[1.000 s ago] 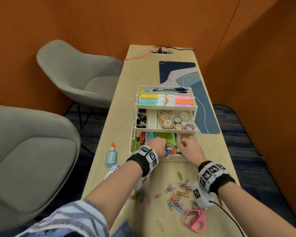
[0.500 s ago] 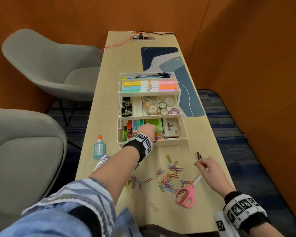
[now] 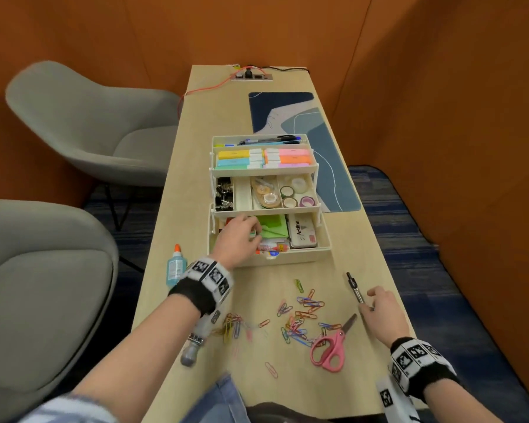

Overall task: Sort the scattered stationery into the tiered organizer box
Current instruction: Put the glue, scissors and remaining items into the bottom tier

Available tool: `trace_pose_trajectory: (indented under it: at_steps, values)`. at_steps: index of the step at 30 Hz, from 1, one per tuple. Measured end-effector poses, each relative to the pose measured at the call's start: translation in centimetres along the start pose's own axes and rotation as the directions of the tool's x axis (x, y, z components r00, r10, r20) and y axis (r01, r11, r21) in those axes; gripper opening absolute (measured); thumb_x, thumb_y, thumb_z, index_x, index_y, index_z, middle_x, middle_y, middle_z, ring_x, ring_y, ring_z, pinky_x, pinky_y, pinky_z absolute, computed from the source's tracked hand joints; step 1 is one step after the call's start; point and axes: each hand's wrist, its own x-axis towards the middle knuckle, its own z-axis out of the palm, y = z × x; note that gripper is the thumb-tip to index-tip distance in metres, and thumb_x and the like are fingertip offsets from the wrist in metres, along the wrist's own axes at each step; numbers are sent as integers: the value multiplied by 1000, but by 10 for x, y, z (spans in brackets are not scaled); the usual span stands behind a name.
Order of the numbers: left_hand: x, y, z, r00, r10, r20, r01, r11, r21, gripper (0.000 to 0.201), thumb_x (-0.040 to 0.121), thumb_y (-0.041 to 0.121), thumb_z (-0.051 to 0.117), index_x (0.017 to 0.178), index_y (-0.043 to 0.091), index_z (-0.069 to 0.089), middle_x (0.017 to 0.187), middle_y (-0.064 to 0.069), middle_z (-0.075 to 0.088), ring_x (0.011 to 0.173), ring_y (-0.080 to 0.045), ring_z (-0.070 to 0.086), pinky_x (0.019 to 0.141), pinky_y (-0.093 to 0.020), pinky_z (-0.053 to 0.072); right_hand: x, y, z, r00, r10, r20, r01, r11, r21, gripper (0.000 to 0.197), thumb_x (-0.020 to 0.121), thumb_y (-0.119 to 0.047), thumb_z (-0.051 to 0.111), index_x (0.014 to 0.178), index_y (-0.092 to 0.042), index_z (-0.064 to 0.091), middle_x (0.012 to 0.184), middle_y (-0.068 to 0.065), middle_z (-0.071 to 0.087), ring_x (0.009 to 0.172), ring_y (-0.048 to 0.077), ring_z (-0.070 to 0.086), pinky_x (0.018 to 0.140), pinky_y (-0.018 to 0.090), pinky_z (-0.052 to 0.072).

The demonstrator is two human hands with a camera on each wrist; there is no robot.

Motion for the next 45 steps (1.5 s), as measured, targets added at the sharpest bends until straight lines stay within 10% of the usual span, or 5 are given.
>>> trace_pose_trajectory:
  at_steps: [7, 13, 23, 30, 45]
  values:
    - [-106, -36, -17, 976, -137, -170, 98, 971, -219, 10, 93, 20, 55, 102, 23, 60, 100, 12, 50, 88, 0, 53, 80, -19, 43, 13, -12, 9, 999, 8, 34, -5, 995, -102, 5, 89, -18, 52, 91, -13, 52, 98, 9, 59, 92, 27, 54, 81, 37, 47]
    - [-151, -65, -3, 951, -263, -160, 221, 945, -240, 6, 92, 23, 56, 93, 29, 59, 98, 13, 52, 83, 2, 55, 66, -8, 37, -2, -60, -32, 997, -9, -80, 53, 820, 569, 11, 90, -15, 60, 97, -8, 57, 86, 12, 66, 70, 21, 61, 61, 27, 44]
    - [-146, -64, 0, 953, -274, -129, 238, 941, -242, 9, 93, 22, 54, 99, 28, 58, 101, 15, 48, 85, 1, 55, 71, -12, 38, -5, -222, -8, 806, -370, 461, 11, 789, 614, 9, 88, -12, 62, 94, -10, 56, 75, 5, 65, 43, 5, 38, 37, 15, 30]
    - [-171, -80, 0, 919, -356, -172, 298, 910, -290, 9, 92, 22, 57, 95, 30, 58, 95, 17, 48, 76, 1, 56, 66, -13, 39, 1, -297, 46, 960, -244, 135, 146, 853, 501, 6, 88, -15, 58, 83, -17, 57, 93, -1, 59, 84, 17, 52, 75, 29, 44]
    - [-167, -84, -6, 918, -370, -144, 317, 901, -296, 7, 94, 24, 54, 94, 29, 59, 94, 17, 49, 78, 5, 55, 65, -7, 38, 12, -313, 61, 991, -119, 54, 68, 823, 563, 20, 83, -14, 58, 68, -27, 60, 89, 5, 70, 83, 28, 68, 78, 40, 56]
